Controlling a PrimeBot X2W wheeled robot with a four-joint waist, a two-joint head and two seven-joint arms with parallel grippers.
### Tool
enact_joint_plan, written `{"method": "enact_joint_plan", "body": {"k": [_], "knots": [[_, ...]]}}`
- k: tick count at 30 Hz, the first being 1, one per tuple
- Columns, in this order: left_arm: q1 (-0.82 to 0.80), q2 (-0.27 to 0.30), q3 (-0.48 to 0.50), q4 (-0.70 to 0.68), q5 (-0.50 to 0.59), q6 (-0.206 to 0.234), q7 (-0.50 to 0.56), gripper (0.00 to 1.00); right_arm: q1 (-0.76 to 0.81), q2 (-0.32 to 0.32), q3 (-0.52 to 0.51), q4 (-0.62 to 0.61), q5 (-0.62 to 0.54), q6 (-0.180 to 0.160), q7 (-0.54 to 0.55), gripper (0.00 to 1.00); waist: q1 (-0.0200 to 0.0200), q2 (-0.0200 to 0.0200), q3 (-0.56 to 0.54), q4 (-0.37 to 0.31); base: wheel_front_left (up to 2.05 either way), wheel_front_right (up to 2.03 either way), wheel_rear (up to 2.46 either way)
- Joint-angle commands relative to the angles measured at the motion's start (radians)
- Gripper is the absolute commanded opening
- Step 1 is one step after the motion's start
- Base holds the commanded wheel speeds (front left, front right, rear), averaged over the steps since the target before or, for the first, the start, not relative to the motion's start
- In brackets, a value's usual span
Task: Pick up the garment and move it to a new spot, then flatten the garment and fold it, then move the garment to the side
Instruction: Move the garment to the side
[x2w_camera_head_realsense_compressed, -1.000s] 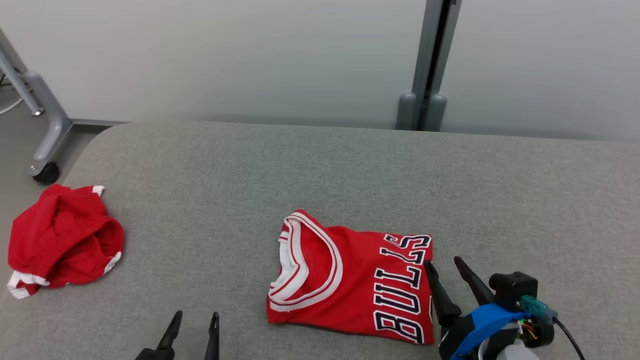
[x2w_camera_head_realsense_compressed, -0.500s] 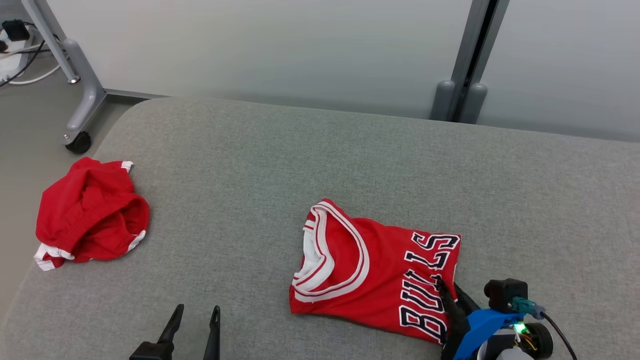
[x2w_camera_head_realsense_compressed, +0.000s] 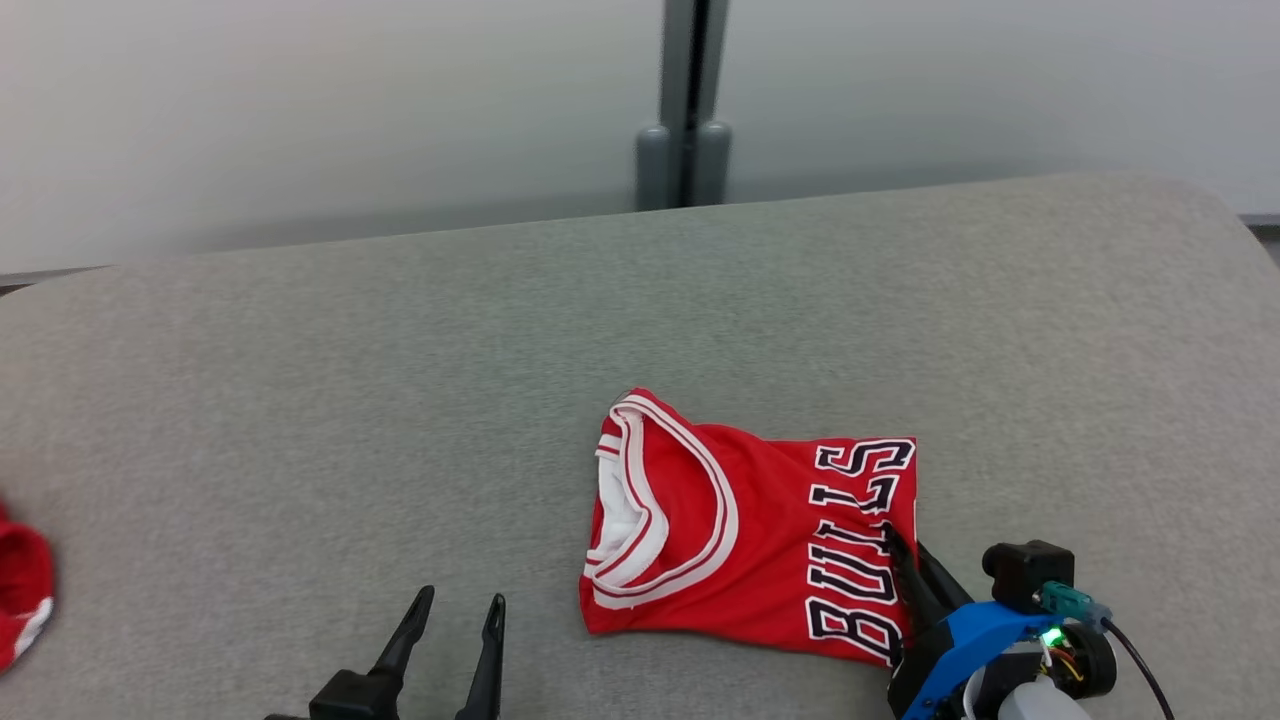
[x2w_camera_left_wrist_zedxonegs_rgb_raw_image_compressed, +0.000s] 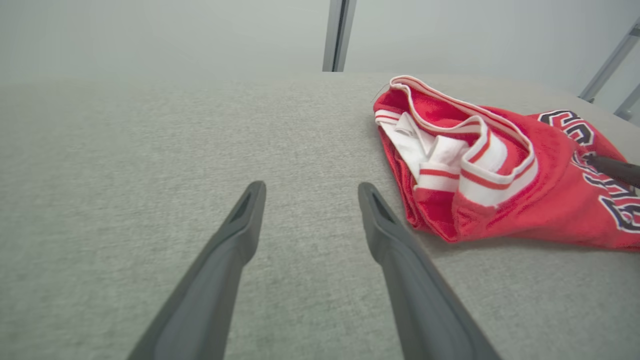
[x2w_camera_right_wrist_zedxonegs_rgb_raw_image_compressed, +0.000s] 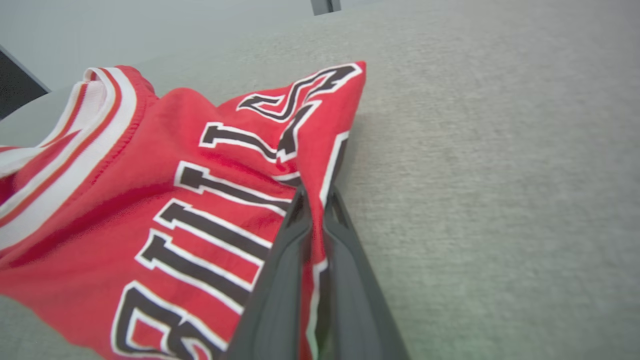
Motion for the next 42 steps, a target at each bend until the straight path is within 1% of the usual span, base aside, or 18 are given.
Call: {"method": "enact_joint_plan", "body": {"k": [1, 7, 9, 13, 17, 20, 23, 24, 25, 27, 30, 34, 37, 38, 42], "knots": [[-0.02, -0.001, -0.015, -0.012, -0.006, -0.001, 0.0, 1.0, 0.017, -0.007, -0.008, -0.014, -0.006, -0.001, -0.003, 0.0, -0.0001, -0.0001, -0.035, -0.084, 0.0, 0.0, 0.0], [-0.049, 0.009, -0.075, -0.034, -0.016, -0.001, 0.0, 1.0, 0.038, -0.006, -0.012, -0.056, -0.011, -0.001, -0.003, 0.0, -0.0001, -0.0001, -0.012, -0.228, 0.0, 0.0, 0.0], [-0.058, 0.017, -0.091, -0.042, -0.018, -0.001, 0.0, 1.0, 0.041, -0.006, -0.008, -0.076, 0.0, -0.001, -0.003, 0.0, -0.0001, -0.0001, 0.0, -0.264, 0.0, 0.0, 0.0], [-0.071, 0.032, -0.123, -0.044, -0.026, -0.001, 0.0, 1.0, 0.05, -0.006, -0.008, -0.122, 0.01, -0.001, -0.003, 0.0, -0.0001, -0.0001, 0.024, -0.307, 0.0, 0.0, 0.0], [-0.084, 0.047, -0.135, -0.039, -0.033, -0.001, 0.0, 1.0, 0.032, -0.005, -0.025, -0.147, -0.011, -0.001, -0.003, 0.0, -0.0001, -0.0001, 0.056, -0.317, 0.0, 0.0, 0.0], [-0.098, 0.071, -0.157, -0.046, -0.038, -0.001, 0.0, 1.0, 0.0, -0.006, -0.06, -0.146, -0.051, -0.001, -0.003, 0.0, -0.0001, -0.0001, 0.081, -0.3, 0.0, 0.0, 0.0], [-0.099, 0.09, -0.156, -0.05, -0.045, -0.001, 0.0, 1.0, -0.04, -0.006, -0.122, -0.13, -0.108, -0.001, -0.003, 0.0, -0.0001, -0.0001, 0.106, -0.273, 0.0, 0.0, 0.0], [-0.099, 0.09, -0.156, -0.05, -0.045, -0.001, 0.0, 1.0, -0.04, -0.006, -0.122, -0.13, -0.108, -0.001, -0.003, 0.0, -0.0001, -0.0001, 0.106, -0.273, 0.0, 0.0, 0.0], [-0.099, 0.106, -0.156, -0.055, -0.051, -0.001, 0.0, 1.0, -0.081, -0.006, -0.181, -0.115, -0.167, -0.001, -0.003, 0.0, -0.0001, -0.0001, 0.123, -0.254, 0.0, 0.0, 0.0], [-0.103, 0.124, -0.159, -0.059, -0.053, -0.001, 0.0, 1.0, -0.131, -0.006, -0.255, -0.092, -0.239, -0.001, 0.0, 0.0, -0.0001, -0.0001, 0.142, -0.233, 0.0, 0.0, 0.0], [-0.114, 0.153, -0.159, -0.069, -0.06, -0.001, 0.0, 1.0, -0.217, -0.007, -0.403, -0.099, -0.392, -0.001, 0.033, 0.0, -0.0001, -0.0001, 0.175, -0.2, 0.0, 0.0, 0.0], [-0.127, 0.176, -0.137, -0.088, -0.073, -0.001, 0.0, 1.0, -0.301, -0.008, -0.627, -0.168, -0.589, -0.001, 0.106, 0.0, -0.0001, -0.0001, 0.224, -0.153, 0.0, 0.0, 0.0], [-0.14, 0.197, -0.13, -0.101, -0.08, -0.001, 0.0, 1.0, -0.354, -0.012, -0.761, -0.24, -0.709, -0.001, 0.16, 0.0, -0.0001, -0.0001, 0.258, -0.124, 0.0, 0.0, 0.0], [-0.14, 0.197, -0.13, -0.101, -0.08, -0.001, 0.0, 1.0, -0.354, -0.012, -0.761, -0.24, -0.709, -0.001, 0.16, 0.0, -0.0001, -0.0001, 0.258, -0.124, 0.0, 0.0, 0.0], [-0.153, 0.213, -0.133, -0.107, -0.087, -0.001, 0.0, 1.0, -0.404, -0.01, -0.891, -0.324, -0.823, -0.001, 0.212, 0.0, -0.0001, -0.0001, 0.291, -0.098, 0.0, 0.0, 0.0]]}}
